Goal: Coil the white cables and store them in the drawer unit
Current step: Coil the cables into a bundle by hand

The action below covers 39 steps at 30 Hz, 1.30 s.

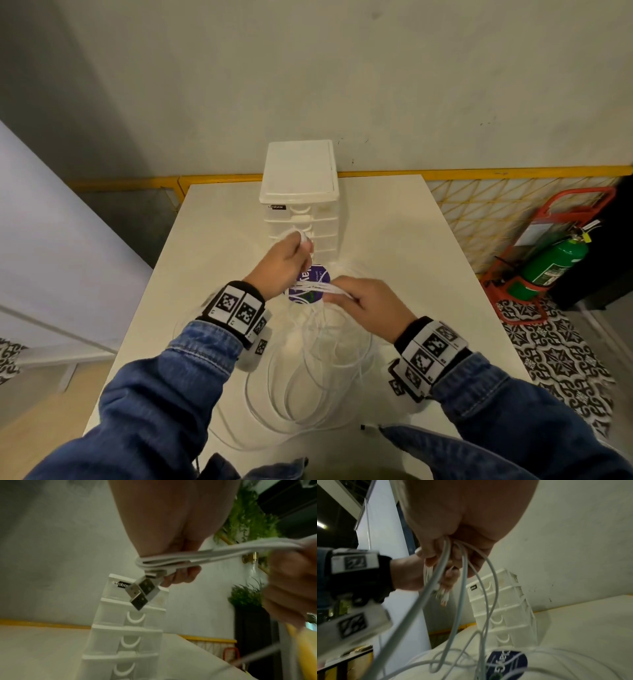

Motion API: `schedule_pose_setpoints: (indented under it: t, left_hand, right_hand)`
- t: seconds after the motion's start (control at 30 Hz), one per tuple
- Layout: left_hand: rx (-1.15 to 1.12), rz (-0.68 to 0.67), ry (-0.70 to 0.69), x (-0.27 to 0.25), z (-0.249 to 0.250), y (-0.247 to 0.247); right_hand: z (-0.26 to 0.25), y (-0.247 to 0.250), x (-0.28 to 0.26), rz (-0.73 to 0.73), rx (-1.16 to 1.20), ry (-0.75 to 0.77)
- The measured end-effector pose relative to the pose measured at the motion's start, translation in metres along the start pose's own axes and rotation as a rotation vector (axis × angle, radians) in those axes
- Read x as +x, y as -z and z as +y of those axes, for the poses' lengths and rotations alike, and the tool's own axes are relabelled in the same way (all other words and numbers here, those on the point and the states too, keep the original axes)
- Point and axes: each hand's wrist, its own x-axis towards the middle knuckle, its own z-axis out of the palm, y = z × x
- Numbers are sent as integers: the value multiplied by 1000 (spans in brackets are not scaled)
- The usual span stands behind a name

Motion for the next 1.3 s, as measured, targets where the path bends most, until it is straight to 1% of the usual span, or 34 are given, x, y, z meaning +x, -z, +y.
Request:
schedule_pose_setpoints:
  t: [0.03, 0.1, 0.17, 0.23, 0.27, 0.33, 0.4, 0.5, 0.6, 0.7, 0.8, 0.87, 0.93, 1.0, 1.07, 1.13, 1.17, 1.23, 1.3]
  left_hand:
    - [20, -45, 36, -2, 0, -4]
    - [-33, -128, 87, -6, 3, -11]
    - [-131, -244, 93, -10, 8, -16]
    - [-201, -326, 98, -13, 15, -20]
    - [-268, -353, 104, -15, 17, -21]
    - [-493, -404, 142, -16, 22, -23]
    - [-670, -452, 179, -16, 25, -22]
    - [-827, -491, 190, -16, 33, -20]
    - [-935, -464, 149, -16, 44, -19]
    - [-1086, -419, 54, -15, 60, -16]
    - [-1280, -315, -58, -8, 75, -6]
    - [-1357, -196, -94, -1, 80, 2]
    - [-1377, -55, -111, 7, 81, 5]
    - [-1401, 79, -124, 11, 81, 10]
    - [-1416, 212, -145, 16, 77, 19]
    - [-1369, 347, -163, 21, 70, 29]
    - [-1325, 417, -166, 22, 65, 31]
    - [-1215, 541, -176, 23, 57, 32]
    - [-1091, 631, -185, 23, 50, 32]
  right_hand:
    - [0, 5, 2, 49, 22, 1]
    - [0, 16, 7, 130, 41, -6]
    - [2, 23, 12, 195, 44, -19]
    - [5, 29, 17, 235, 27, -30]
    - [8, 31, 19, 251, 13, -36]
    - [13, 32, 23, 272, -2, -53]
    - [15, 31, 26, 248, -14, -57]
    - [18, 26, 30, 223, 2, -55]
    - [18, 17, 32, 208, 12, -90]
    - [14, 4, 33, 146, 119, -211]
    - [15, -12, 31, 49, 123, -315]
    - [14, -24, 28, -5, 148, -326]
    - [12, -28, 28, -32, 192, -329]
    - [11, -29, 27, -38, 271, -335]
    - [8, -30, 26, 16, 386, -357]
    - [6, -30, 24, 89, 521, -379]
    - [4, -29, 23, 95, 578, -379]
    - [-3, -28, 24, 70, 610, -346]
    - [-8, -27, 27, 30, 575, -334]
